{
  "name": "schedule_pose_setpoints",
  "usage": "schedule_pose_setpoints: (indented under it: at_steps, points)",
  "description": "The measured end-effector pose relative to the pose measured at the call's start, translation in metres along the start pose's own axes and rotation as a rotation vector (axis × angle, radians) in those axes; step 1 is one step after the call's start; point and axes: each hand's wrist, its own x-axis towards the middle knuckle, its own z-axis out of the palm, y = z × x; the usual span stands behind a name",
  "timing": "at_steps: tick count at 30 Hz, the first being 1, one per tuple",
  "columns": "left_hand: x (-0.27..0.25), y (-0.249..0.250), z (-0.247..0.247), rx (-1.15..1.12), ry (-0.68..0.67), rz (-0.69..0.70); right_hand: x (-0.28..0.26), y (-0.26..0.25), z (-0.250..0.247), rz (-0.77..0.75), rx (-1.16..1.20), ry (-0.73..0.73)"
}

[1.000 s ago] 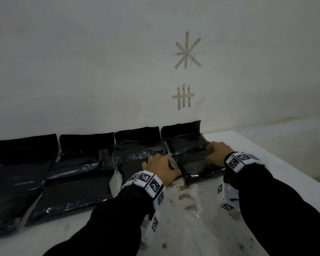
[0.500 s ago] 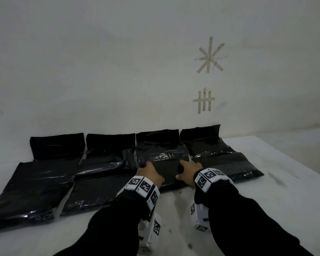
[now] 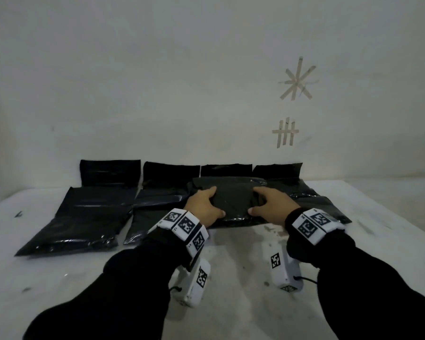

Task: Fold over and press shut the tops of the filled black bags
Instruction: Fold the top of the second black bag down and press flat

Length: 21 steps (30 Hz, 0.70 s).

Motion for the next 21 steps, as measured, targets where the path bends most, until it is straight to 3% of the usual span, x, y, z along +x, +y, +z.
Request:
schedule_pose_setpoints:
  at_steps: [6, 11, 21]
  points:
    - [-0.088, -0.028, -0.036, 0.122, -0.027, 0.014, -0.081, -0.036, 0.021, -0.109, 0.104, 0.019]
    - [-0.145, -0.054, -0.041, 0.125, -0.133, -0.054, -0.126, -0.051, 0.058, -0.108, 0.09, -0.118]
    - [-0.167, -0.072, -0.043, 0.214, -0.326, -0.124, -0.153, -0.052, 0.08, -0.099, -0.028, -0.266]
